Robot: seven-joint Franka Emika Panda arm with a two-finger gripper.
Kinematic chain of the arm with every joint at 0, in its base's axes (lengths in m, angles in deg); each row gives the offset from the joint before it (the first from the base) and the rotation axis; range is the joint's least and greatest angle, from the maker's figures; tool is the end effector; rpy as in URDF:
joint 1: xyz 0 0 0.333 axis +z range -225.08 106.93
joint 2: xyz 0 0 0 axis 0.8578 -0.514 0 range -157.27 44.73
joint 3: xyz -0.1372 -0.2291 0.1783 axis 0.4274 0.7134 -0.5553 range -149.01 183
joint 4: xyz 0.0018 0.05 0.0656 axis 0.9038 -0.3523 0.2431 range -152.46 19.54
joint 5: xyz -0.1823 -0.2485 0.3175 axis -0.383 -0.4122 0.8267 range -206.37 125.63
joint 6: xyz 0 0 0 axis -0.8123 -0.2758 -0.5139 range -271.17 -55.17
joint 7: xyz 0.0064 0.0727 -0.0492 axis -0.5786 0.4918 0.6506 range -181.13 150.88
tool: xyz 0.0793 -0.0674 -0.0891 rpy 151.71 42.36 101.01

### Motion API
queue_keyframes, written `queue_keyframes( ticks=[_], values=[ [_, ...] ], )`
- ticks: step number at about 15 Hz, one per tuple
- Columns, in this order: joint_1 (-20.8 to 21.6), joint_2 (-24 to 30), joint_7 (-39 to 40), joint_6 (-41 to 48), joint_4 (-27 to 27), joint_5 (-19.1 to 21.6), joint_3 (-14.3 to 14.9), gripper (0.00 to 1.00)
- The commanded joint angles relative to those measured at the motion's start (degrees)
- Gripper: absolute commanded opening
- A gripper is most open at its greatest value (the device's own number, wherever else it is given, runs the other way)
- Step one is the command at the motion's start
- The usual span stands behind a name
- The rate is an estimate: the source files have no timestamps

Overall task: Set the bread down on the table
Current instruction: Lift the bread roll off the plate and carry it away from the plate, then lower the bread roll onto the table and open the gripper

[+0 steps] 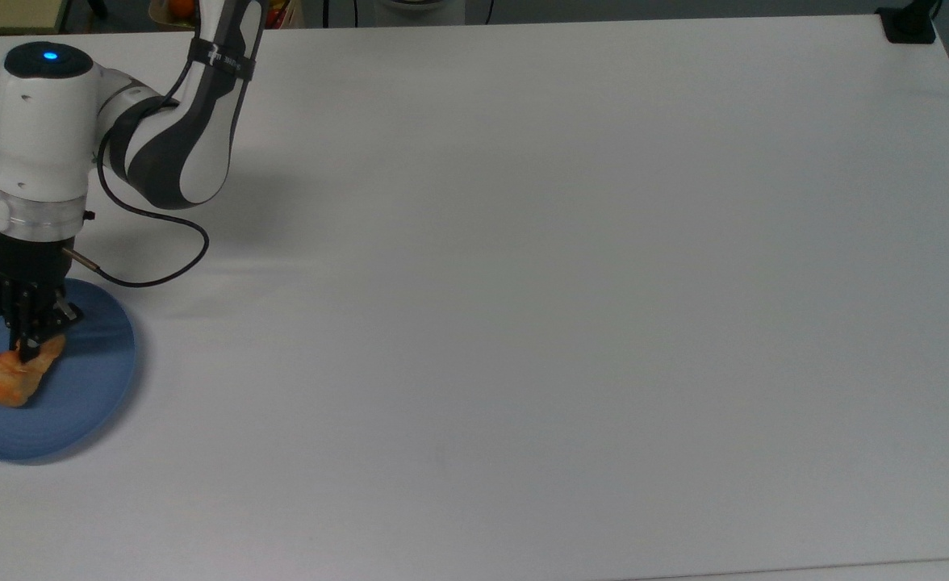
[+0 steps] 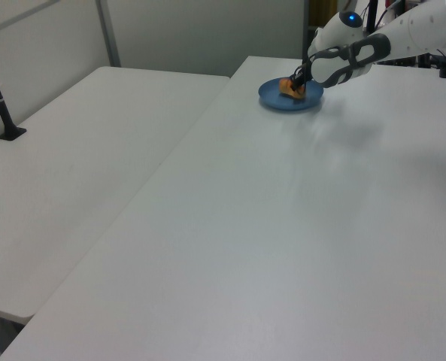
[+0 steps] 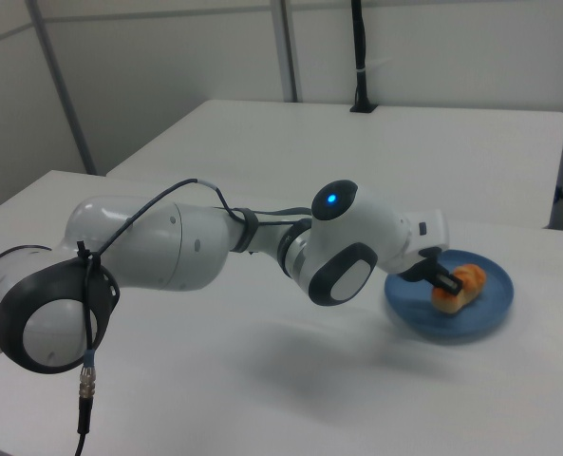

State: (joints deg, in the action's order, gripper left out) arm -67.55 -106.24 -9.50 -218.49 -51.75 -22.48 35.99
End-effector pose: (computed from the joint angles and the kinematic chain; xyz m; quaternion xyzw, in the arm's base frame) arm 0.7877 -0.3351 0.2641 0.9172 -0.2064 0.3253 0.1017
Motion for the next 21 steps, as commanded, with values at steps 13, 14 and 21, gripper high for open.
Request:
queue_keyframes(
  ticks=[13,14,21],
  values=[
    [0.3,36.8,42.8,16.5,-35.7,1.8,5.8,0.01],
    [0.3,36.8,46.8,16.2,-37.5,1.8,7.8,0.03],
    [-1.6,30.0,55.8,8.8,-40.6,2.0,9.2,0.11]
  ],
)
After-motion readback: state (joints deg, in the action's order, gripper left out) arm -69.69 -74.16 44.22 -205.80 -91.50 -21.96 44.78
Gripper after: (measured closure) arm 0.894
